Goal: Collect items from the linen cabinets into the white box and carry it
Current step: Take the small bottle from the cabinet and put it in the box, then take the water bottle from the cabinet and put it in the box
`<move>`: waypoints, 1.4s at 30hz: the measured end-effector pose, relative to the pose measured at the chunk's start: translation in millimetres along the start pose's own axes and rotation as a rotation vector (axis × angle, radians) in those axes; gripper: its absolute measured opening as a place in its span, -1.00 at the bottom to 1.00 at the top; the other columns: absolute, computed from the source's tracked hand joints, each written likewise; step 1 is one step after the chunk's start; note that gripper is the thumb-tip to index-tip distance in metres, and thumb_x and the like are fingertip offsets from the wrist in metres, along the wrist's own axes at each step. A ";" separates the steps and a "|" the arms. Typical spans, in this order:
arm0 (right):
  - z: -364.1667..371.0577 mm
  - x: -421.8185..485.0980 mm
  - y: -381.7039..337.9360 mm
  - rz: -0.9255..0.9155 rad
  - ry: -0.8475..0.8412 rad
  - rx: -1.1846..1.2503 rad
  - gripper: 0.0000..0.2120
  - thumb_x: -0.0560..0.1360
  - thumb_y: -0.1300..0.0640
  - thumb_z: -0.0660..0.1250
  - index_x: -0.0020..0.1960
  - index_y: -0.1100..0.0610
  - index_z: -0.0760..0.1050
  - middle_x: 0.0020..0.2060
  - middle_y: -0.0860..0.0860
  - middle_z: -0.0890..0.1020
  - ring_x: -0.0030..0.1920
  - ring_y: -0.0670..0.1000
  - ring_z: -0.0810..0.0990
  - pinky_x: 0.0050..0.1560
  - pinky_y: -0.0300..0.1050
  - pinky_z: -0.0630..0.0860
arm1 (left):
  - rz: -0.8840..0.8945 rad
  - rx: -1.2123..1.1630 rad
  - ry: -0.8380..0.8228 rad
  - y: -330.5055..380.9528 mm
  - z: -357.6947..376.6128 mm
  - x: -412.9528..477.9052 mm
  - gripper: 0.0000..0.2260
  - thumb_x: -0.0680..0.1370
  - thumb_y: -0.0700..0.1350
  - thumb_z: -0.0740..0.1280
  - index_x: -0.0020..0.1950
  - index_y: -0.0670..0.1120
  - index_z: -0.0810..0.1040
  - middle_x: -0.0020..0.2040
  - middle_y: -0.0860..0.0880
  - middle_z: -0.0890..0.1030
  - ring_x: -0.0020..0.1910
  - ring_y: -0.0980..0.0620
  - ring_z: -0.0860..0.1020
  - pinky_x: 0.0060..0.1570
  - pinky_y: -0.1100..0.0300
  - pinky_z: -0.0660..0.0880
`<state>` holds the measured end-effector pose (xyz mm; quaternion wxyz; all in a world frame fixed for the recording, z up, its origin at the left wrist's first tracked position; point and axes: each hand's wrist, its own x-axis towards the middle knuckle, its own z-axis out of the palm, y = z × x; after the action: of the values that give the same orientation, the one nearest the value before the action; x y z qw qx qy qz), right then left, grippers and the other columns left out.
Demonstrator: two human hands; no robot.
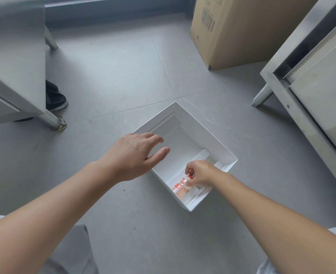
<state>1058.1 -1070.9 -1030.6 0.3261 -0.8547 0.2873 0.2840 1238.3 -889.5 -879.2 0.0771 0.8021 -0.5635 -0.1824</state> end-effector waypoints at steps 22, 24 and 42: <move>-134.5 -83.1 -90.1 -0.219 0.573 0.002 -0.44 0.56 -0.15 0.37 0.50 0.00 0.39 0.35 -0.07 0.58 0.32 -0.02 0.55 0.28 -0.14 0.43 | -0.085 0.082 0.204 7.0 -24.5 30.7 -0.55 0.63 0.25 0.01 0.27 0.02 0.50 0.12 0.03 0.62 0.10 -0.04 0.56 0.12 0.04 0.41; -137.4 -96.2 -88.5 -0.230 0.604 -0.048 -0.49 0.56 -0.16 0.36 0.46 -0.01 0.46 0.35 -0.09 0.58 0.34 -0.04 0.52 0.23 -0.22 0.36 | -0.077 0.085 0.230 6.6 -29.0 28.9 -0.56 0.63 0.24 0.02 0.25 0.01 0.51 0.11 0.04 0.62 0.09 -0.03 0.57 0.13 0.04 0.40; -122.6 -147.0 -109.2 -0.122 0.487 0.136 -0.41 0.56 -0.21 0.34 0.52 -0.02 0.37 0.46 -0.10 0.46 0.47 -0.04 0.38 0.40 -0.10 0.32 | -0.131 -0.031 0.284 34.7 -66.8 -41.2 -0.57 0.62 0.21 0.05 0.20 -0.01 0.57 0.08 0.07 0.65 -0.05 -0.01 0.61 -0.03 0.11 0.44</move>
<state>1069.4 -1046.4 -811.9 0.3205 -0.8897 0.3237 0.0298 1221.0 -868.9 -797.7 0.1562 0.8535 -0.4905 -0.0804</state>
